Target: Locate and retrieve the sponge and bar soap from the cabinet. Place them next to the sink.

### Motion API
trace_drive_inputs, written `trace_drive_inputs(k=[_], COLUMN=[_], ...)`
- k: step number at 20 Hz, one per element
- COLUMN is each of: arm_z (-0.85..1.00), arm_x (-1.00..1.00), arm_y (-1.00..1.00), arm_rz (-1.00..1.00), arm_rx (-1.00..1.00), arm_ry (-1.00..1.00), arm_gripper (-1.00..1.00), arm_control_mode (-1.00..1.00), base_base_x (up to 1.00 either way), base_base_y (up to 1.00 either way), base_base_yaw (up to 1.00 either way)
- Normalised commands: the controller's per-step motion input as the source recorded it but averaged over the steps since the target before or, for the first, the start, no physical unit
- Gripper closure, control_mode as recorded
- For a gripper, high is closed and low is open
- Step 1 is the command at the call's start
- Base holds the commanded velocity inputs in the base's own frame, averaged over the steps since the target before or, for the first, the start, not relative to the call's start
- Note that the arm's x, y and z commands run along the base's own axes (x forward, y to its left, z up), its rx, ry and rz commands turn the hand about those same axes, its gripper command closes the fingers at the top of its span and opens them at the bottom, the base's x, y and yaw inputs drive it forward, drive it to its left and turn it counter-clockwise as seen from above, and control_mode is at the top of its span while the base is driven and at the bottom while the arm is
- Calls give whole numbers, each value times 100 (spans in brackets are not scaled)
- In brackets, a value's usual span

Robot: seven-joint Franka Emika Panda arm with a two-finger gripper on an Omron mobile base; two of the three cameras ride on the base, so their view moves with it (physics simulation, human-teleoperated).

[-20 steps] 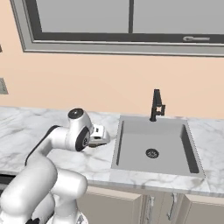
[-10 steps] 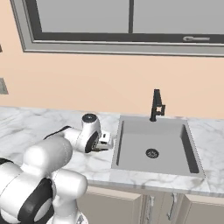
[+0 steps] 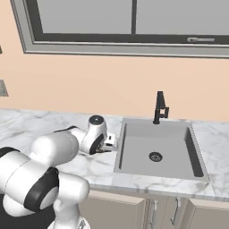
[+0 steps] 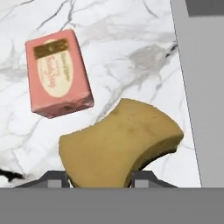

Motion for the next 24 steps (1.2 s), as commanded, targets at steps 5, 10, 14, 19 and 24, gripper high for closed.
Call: trace_drive_inputs(k=[5, 10, 14, 19, 24], arm_z=[-13, -11, -12, 13, 61], arm_x=[-16, -5, -1, -8, -25], arm_y=[15, 1, 0, 0, 0], arm_rz=[0, 0, 0, 0, -1], arm_rx=[0, 0, -1, -4, -4], arm_ry=[1, 3, 0, 0, 0], arm_gripper=[-100, -100, -100, -100, -100], arm_control_mode=[-100, -100, -100, -100, -100], base_base_x=[0, 0, 0, 0, 0], base_base_y=[0, 0, 0, 0, 0], base_base_yaw=[0, 0, 0, 0, 0])
